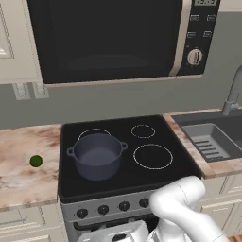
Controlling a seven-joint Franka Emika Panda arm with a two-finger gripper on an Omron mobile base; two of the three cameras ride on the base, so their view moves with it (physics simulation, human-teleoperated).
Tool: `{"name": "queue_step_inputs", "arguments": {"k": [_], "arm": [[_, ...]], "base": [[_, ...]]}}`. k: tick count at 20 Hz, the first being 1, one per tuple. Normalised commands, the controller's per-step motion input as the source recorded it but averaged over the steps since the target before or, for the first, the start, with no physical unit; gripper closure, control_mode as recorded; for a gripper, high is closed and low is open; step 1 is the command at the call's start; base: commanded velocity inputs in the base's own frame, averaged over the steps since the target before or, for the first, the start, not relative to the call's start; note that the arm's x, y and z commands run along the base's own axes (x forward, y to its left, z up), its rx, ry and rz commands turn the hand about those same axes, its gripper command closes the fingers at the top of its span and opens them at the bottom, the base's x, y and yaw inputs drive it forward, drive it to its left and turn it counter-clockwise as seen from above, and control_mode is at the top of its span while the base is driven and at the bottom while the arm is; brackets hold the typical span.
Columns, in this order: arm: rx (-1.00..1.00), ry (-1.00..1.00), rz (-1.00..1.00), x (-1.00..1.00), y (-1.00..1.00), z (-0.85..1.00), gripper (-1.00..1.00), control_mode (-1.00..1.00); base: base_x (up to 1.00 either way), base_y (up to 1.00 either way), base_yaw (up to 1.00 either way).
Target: Turn on the burner for the pot on the stove. Wait thirty seconds for the pot to heat up. Then add the lime to the pot.
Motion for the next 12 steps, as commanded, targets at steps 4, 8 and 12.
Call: {"name": "queue_step_inputs", "arguments": {"k": [4,8,12], "arm": [[0.03,-0.15,0.08,0.00,-0.01,-0.44,-1.00,-1.00],[0.02,-0.11,0.14,0.00,-0.03,-0.42,-1.00,-1.00],[0.03,-0.15,0.16,0.01,-0.16,-0.03,-1.00,-1.00]], "base": [[0.00,0.00,0.00],[0.00,0.00,0.00],[0.00,0.00,0.00]]}}
